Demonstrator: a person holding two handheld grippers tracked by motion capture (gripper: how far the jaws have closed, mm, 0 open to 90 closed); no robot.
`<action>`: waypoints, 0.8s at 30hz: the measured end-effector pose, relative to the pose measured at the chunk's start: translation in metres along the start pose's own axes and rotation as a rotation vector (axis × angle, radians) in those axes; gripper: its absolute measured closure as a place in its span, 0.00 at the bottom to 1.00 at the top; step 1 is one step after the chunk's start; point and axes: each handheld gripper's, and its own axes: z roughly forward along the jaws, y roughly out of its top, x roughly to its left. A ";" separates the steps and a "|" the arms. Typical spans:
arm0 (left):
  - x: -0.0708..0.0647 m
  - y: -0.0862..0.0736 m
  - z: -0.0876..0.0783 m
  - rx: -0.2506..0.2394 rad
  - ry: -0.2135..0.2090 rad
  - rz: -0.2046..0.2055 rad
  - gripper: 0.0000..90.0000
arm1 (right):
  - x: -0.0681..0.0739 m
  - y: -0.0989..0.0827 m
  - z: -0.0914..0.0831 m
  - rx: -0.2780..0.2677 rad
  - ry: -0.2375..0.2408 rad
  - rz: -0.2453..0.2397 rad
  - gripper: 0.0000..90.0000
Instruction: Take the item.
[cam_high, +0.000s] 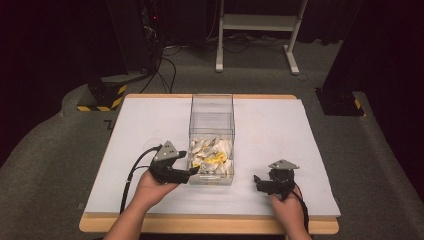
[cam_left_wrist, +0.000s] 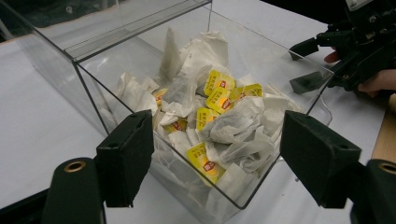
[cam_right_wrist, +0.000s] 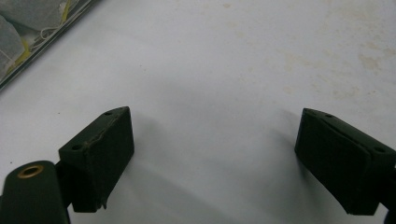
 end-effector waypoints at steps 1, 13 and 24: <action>0.000 0.001 0.001 0.002 -0.004 0.002 0.30 | 0.000 0.000 0.000 0.000 0.000 0.000 0.13; 0.001 0.006 0.012 0.025 -0.034 -0.006 0.37 | 0.000 0.000 0.000 0.000 0.000 0.001 0.13; -0.002 0.014 0.023 0.062 -0.041 0.021 0.48 | 0.000 0.000 0.000 0.000 0.000 0.001 0.13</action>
